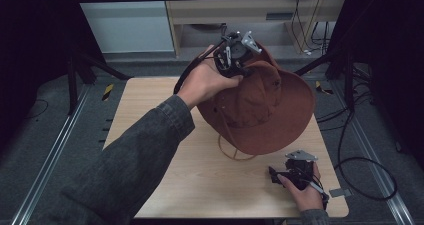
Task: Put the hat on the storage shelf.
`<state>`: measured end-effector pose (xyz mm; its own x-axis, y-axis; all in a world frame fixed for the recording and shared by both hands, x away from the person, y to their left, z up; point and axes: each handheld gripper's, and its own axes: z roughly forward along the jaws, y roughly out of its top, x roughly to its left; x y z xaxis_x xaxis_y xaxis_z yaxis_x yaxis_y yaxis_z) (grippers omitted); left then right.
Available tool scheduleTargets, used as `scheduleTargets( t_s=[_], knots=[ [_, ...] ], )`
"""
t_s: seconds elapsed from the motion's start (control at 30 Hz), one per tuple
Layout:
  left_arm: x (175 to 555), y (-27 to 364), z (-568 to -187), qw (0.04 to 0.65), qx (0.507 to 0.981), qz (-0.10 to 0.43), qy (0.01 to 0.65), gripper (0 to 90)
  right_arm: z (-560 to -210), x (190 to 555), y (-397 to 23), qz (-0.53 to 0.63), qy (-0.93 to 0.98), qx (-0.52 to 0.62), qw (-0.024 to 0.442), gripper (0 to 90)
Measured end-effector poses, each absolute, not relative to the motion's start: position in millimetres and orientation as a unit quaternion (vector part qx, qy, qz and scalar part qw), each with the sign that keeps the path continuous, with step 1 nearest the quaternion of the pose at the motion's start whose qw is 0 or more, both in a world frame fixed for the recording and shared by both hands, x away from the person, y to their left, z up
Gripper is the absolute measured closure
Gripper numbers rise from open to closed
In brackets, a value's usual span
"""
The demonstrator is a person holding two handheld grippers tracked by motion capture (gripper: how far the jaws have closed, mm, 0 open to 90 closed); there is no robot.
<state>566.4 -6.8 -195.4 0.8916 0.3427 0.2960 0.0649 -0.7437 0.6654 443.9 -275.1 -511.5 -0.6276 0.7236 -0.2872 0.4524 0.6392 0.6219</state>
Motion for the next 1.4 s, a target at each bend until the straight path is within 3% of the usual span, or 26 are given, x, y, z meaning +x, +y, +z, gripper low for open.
scheduleTargets(
  t_s=[0.5,1.07,1.1,1.27,1.4],
  knots=[
    [575.8,-18.9,-215.9,0.323,0.92,0.182,0.126,83.9,-511.3,443.8,-275.1,0.255,0.865,0.34,0.265,0.8],
    [570.6,-2.9,-213.4,0.354,0.902,0.193,0.154,47.1,-511.3,443.8,-275.1,0.254,0.865,0.34,0.266,0.7],
    [569.3,-0.8,-211.6,0.359,0.9,0.192,0.156,39.1,-511.3,443.8,-275.0,0.255,0.865,0.34,0.266,0.7],
    [565.9,5.6,-208.7,0.371,0.897,0.173,0.164,22.5,-511.3,443.8,-275.0,0.255,0.865,0.34,0.266,0.7],
    [561.3,11.2,-207.6,0.378,0.895,0.168,0.166,16.4,-511.3,443.8,-275.0,0.255,0.865,0.34,0.266,0.8]
  ],
)
